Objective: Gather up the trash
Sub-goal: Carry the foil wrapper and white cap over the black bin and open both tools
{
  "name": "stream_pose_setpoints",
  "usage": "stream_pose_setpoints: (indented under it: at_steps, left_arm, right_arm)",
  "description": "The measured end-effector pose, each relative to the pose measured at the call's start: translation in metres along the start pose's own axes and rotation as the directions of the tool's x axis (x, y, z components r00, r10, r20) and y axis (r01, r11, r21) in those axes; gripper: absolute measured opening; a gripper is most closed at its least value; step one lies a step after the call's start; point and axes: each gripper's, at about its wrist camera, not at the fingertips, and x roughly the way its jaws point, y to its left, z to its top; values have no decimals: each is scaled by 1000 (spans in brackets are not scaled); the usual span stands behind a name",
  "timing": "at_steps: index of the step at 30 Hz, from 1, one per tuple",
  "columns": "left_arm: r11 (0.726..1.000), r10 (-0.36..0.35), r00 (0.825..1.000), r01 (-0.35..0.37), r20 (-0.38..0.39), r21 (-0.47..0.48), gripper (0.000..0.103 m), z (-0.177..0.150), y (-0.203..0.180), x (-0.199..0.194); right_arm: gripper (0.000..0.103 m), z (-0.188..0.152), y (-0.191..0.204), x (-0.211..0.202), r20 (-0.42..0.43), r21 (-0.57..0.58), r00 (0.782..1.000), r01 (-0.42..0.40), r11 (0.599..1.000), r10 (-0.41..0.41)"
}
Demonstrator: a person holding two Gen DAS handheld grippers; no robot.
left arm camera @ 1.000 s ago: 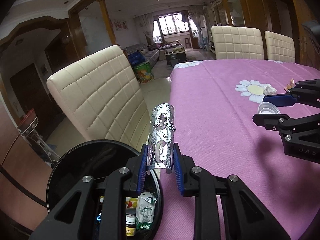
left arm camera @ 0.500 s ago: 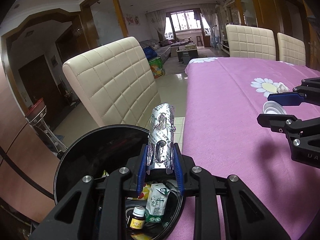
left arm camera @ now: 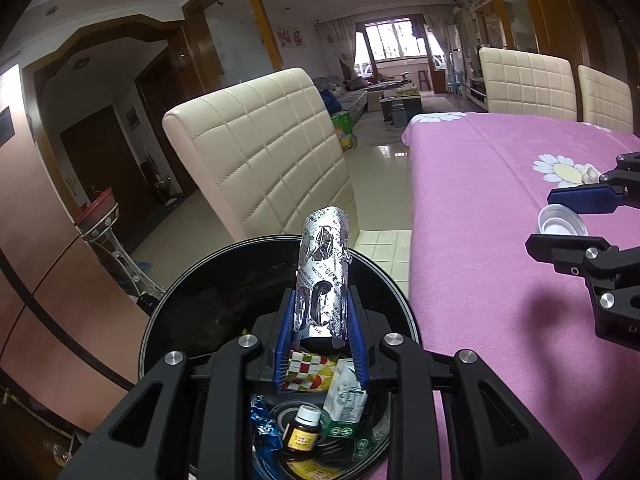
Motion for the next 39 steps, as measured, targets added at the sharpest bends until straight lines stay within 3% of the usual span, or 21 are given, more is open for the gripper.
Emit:
stream_pose_setpoints:
  at_steps: [18, 28, 30, 31, 32, 34, 39]
  left_arm:
    - [999, 39, 999, -40, -19, -37, 25, -8, 21, 6]
    - [986, 95, 993, -103, -62, -128, 27, -14, 58, 11]
    - [984, 83, 994, -94, -76, -152, 31, -15, 66, 13]
    - [982, 82, 993, -94, -81, -165, 40, -16, 69, 13]
    - [978, 85, 992, -101, -90, -181, 63, -17, 71, 15]
    - [974, 90, 992, -106, -88, -202, 84, -20, 75, 16]
    - [965, 112, 989, -130, -93, -226, 85, -25, 83, 17]
  right_arm:
    - [41, 13, 32, 3, 7, -50, 1000, -29, 998, 29]
    - [41, 40, 57, 15, 9, -69, 996, -91, 993, 92]
    - [41, 45, 60, 19, 6, -62, 994, -110, 992, 111]
    - [41, 48, 62, 21, 3, -55, 993, -120, 991, 121]
    - [41, 51, 64, 23, 3, -52, 992, -124, 991, 125]
    - [41, 53, 66, 23, 7, -55, 992, -125, 991, 125]
    - [41, 52, 71, 29, -6, -58, 991, -135, 989, 135]
